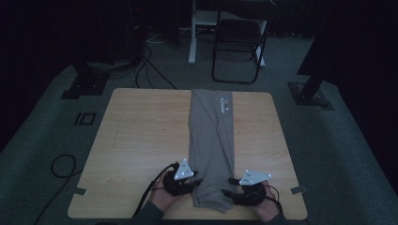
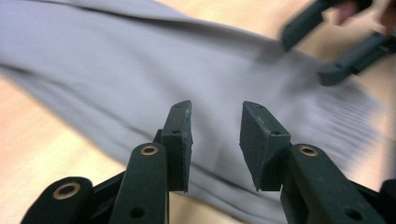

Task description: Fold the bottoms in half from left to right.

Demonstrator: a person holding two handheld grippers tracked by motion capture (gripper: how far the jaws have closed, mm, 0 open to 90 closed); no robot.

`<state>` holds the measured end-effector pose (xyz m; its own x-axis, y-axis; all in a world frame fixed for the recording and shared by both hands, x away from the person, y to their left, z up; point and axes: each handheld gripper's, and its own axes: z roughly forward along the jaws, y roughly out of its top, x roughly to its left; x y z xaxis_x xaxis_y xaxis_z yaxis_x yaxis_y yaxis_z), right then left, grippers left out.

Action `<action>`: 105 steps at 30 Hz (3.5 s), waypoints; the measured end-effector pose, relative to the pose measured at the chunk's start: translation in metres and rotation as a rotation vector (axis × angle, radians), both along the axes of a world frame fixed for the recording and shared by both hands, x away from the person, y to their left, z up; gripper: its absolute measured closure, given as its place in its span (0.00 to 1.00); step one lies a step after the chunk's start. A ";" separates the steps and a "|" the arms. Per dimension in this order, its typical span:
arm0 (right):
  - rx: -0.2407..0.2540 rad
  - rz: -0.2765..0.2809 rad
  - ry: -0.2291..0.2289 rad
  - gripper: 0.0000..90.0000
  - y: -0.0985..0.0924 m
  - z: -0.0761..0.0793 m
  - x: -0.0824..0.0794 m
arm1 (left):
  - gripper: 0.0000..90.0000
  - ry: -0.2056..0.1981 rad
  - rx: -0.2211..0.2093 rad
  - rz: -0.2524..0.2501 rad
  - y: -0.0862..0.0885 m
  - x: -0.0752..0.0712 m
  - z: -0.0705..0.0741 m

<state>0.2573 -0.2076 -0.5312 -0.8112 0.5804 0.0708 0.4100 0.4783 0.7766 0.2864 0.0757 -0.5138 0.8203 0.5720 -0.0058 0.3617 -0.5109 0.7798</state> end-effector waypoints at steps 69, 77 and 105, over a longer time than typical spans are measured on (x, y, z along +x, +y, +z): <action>-0.091 -0.305 0.055 0.91 0.012 -0.017 0.113 | 0.94 0.093 0.069 0.129 0.013 0.052 -0.034; -0.101 -0.266 -0.002 0.63 0.019 -0.013 0.109 | 0.75 0.016 0.010 0.196 0.021 0.065 -0.020; -0.219 -0.589 -0.053 0.58 0.040 -0.016 0.221 | 0.98 0.045 0.058 0.334 0.007 0.133 -0.037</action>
